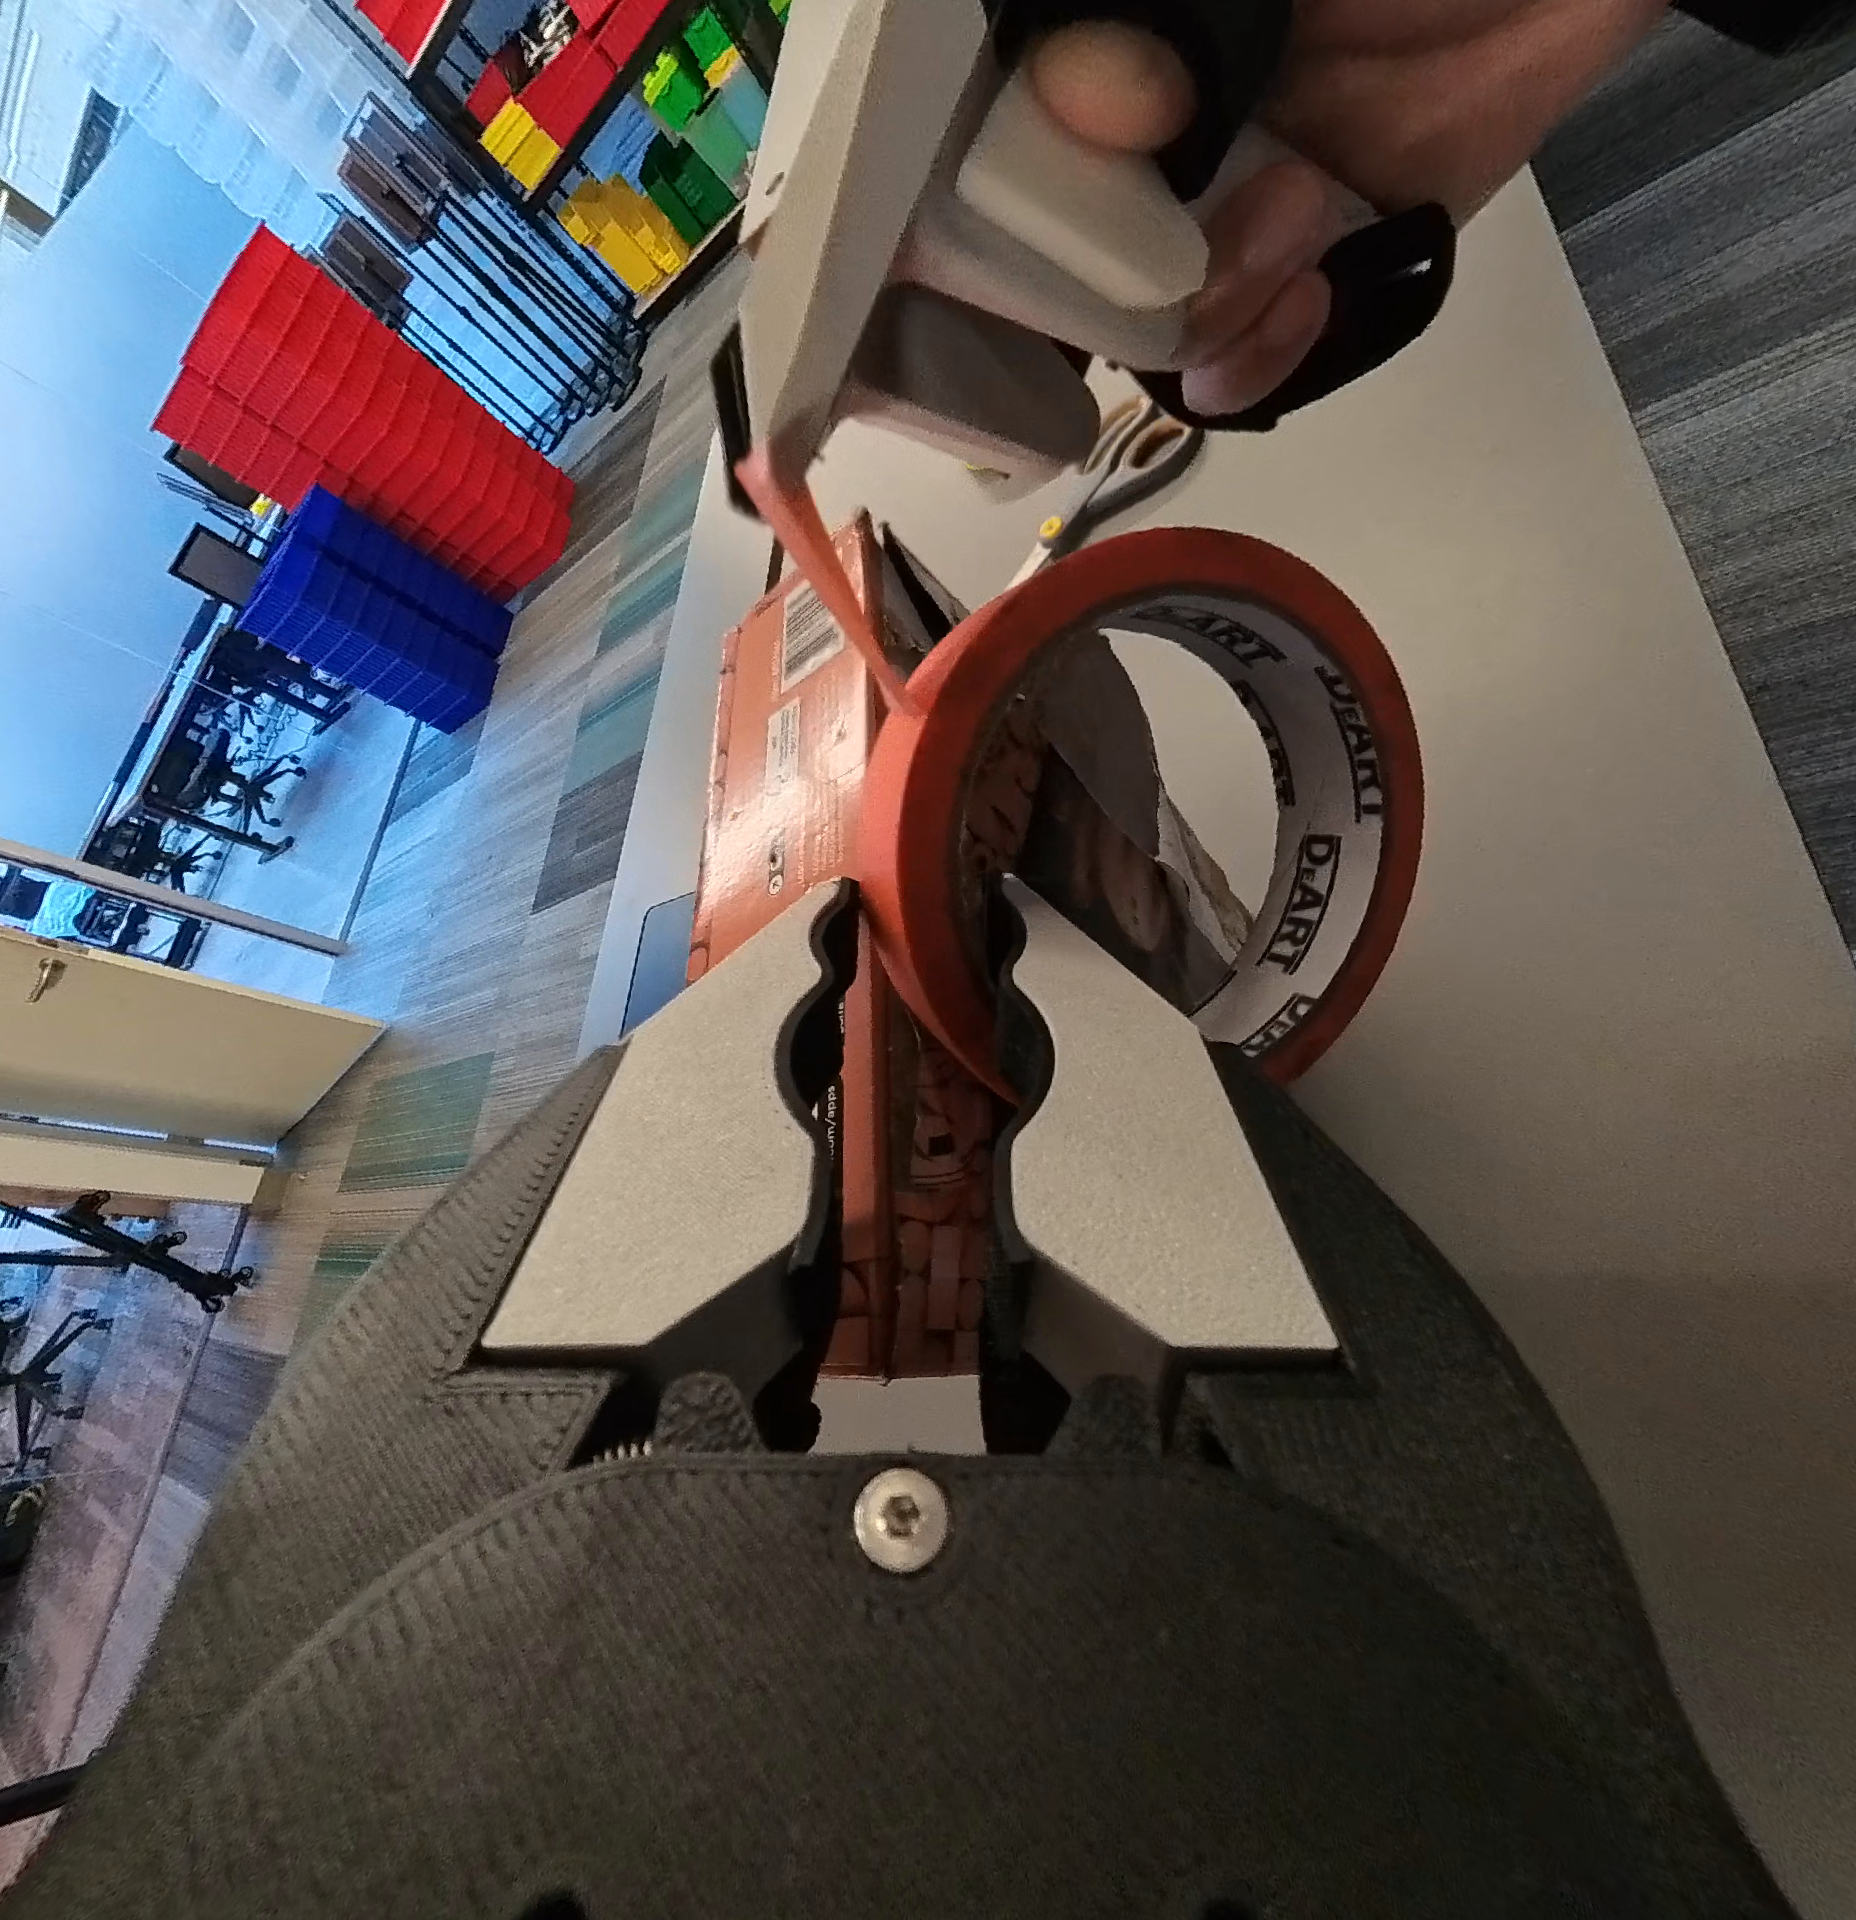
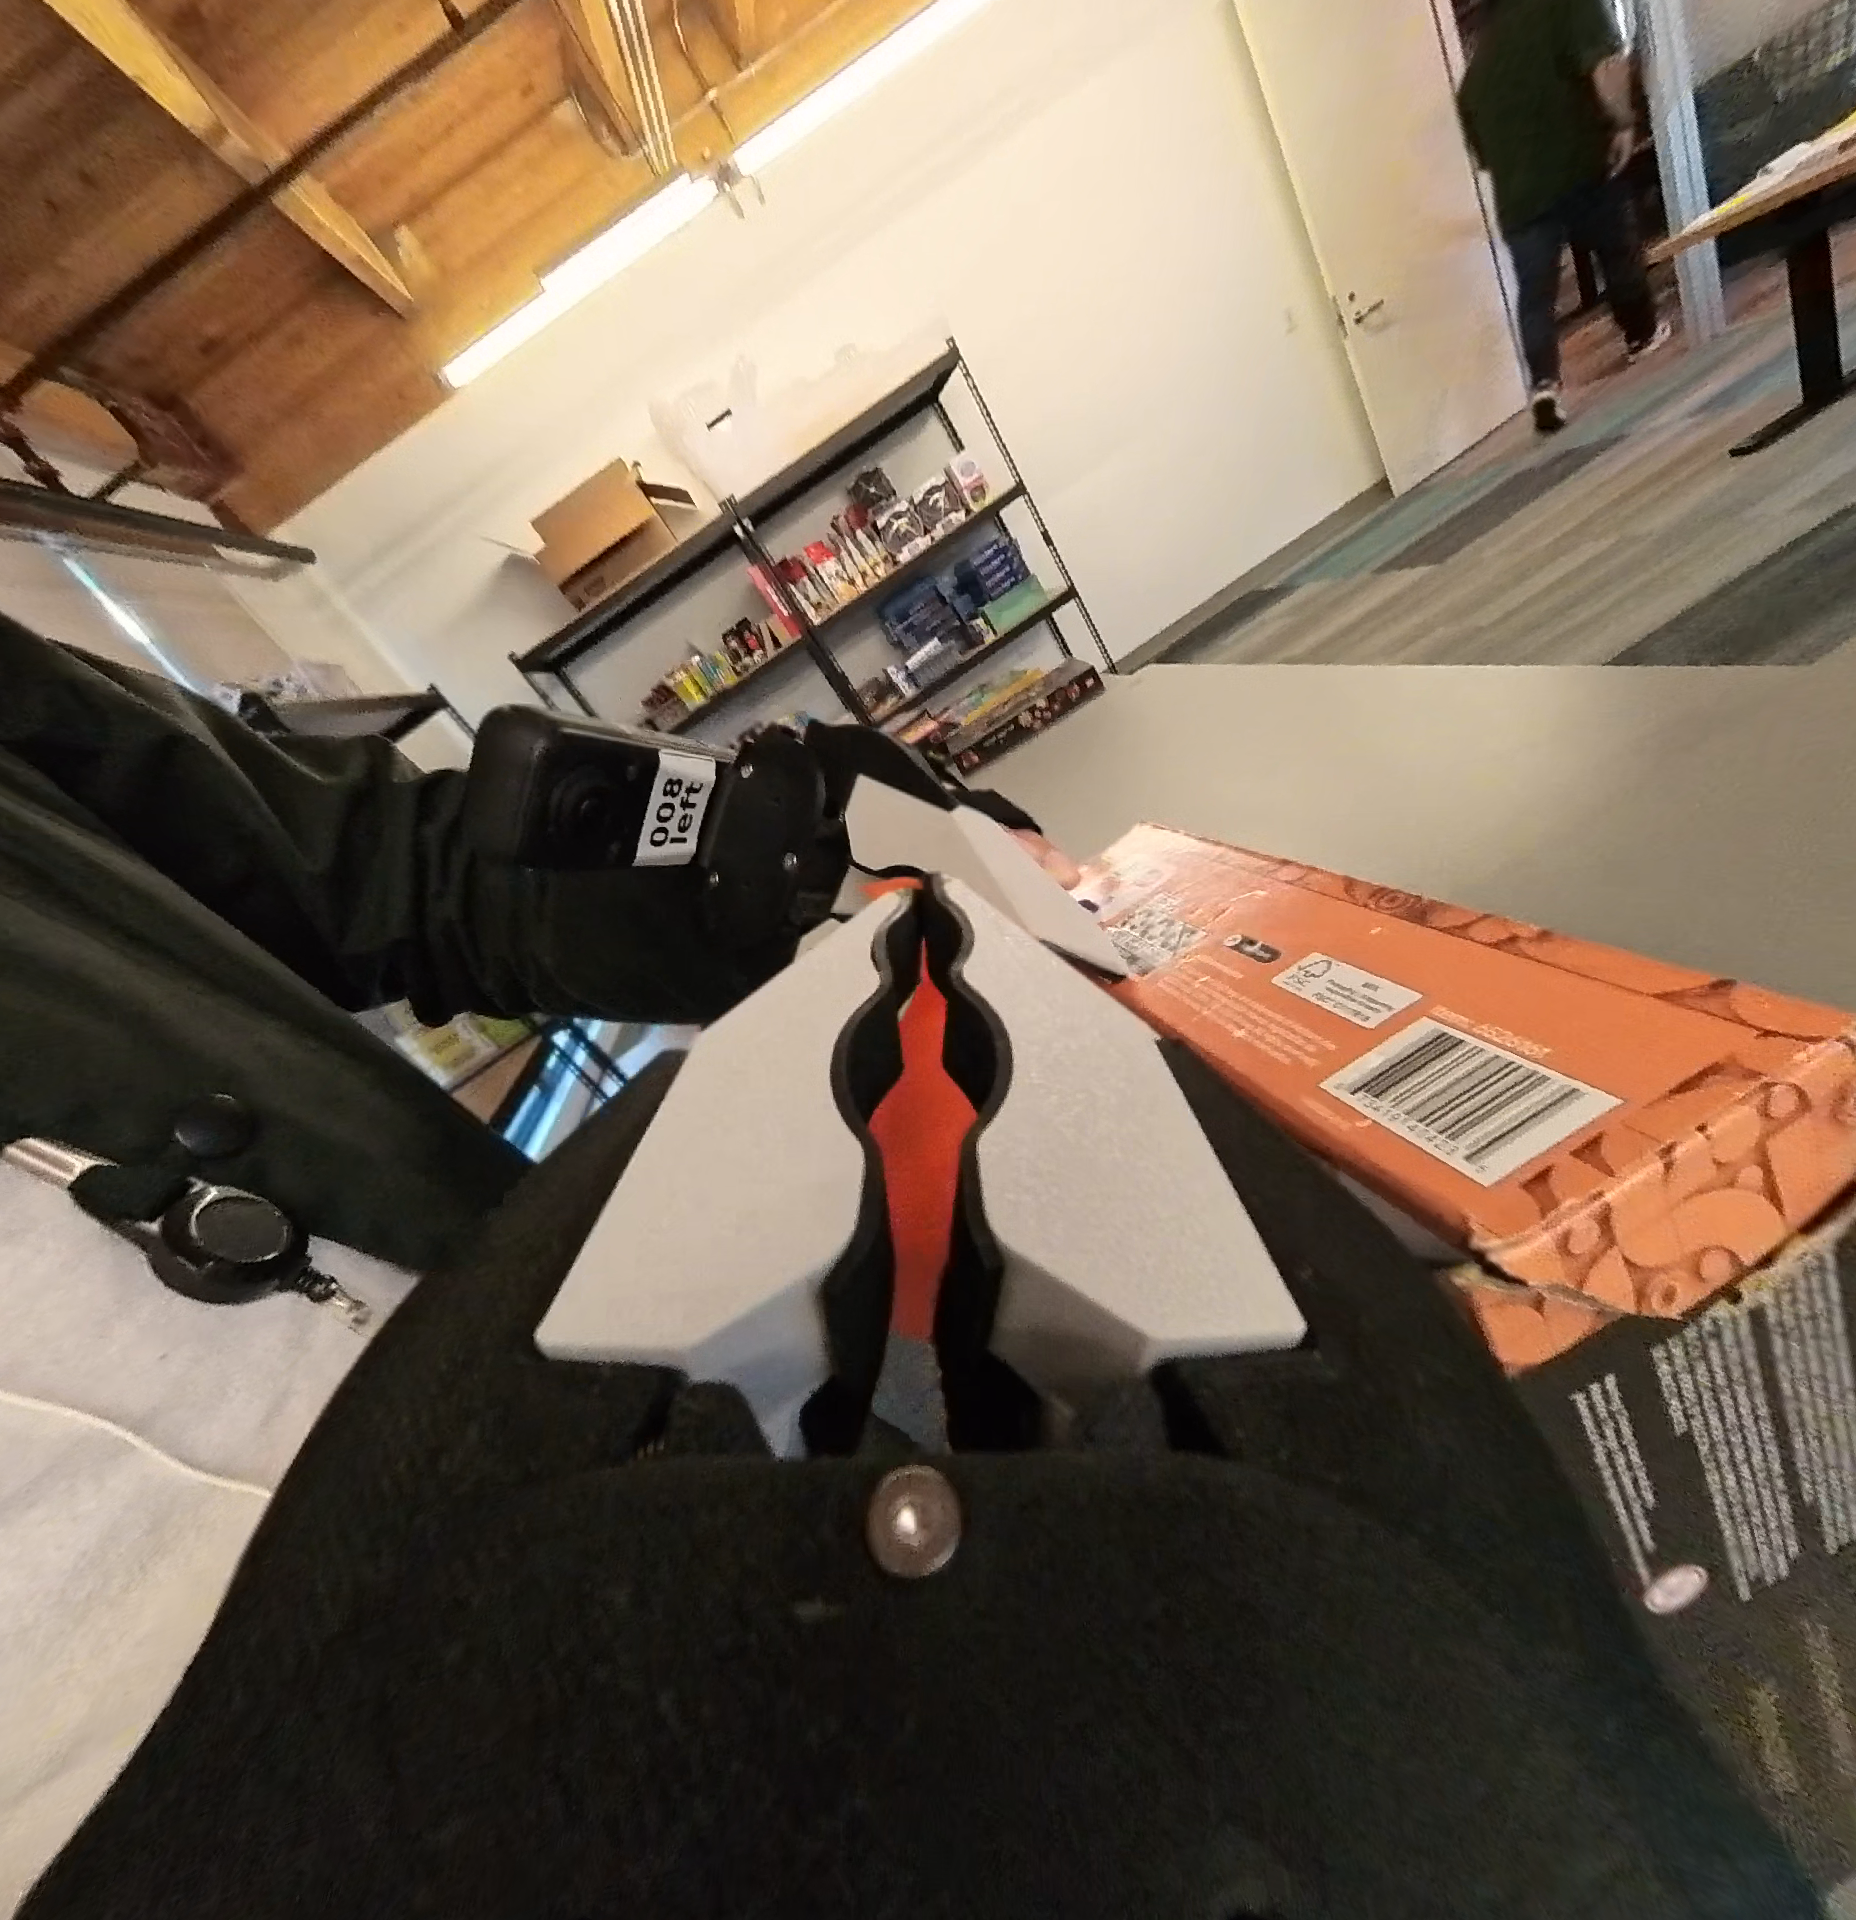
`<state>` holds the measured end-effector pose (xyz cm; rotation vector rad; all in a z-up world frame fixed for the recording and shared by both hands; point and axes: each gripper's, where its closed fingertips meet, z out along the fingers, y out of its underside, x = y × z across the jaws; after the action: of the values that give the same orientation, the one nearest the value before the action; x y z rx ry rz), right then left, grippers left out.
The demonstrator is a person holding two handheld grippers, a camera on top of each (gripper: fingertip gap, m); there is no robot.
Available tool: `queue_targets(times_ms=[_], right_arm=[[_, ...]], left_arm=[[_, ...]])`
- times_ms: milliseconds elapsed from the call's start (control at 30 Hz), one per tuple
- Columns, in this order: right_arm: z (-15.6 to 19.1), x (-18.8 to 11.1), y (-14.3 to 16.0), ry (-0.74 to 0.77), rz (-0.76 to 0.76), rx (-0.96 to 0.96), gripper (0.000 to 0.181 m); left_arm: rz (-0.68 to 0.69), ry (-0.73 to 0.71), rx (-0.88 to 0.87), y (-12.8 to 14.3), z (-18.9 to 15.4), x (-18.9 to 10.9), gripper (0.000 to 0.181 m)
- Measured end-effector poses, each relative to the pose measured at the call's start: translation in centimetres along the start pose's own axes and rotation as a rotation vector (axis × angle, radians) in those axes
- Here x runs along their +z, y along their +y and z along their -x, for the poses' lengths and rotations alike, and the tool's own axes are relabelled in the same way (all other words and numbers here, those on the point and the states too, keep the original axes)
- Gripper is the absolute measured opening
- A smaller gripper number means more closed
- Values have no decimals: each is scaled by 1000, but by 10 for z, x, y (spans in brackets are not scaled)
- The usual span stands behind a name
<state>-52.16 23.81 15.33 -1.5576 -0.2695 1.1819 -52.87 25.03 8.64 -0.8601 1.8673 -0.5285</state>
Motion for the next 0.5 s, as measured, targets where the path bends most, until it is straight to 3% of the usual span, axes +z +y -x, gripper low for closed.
queue_targets(times_ms=[200, 400, 500], right_arm=[[13, -8, -5, -38, -35, -25, 0], [30, -12, 7, -87, 46, -58, 0], [32, -22, 0, -87, -6, -42, 0]], left_arm=[[-6, -1, 3, -1, -1, -1, 22], [4, 54, 7, 1, -9, 0, 45], [-3, 103, -4, 0, -14, -2, 52]])
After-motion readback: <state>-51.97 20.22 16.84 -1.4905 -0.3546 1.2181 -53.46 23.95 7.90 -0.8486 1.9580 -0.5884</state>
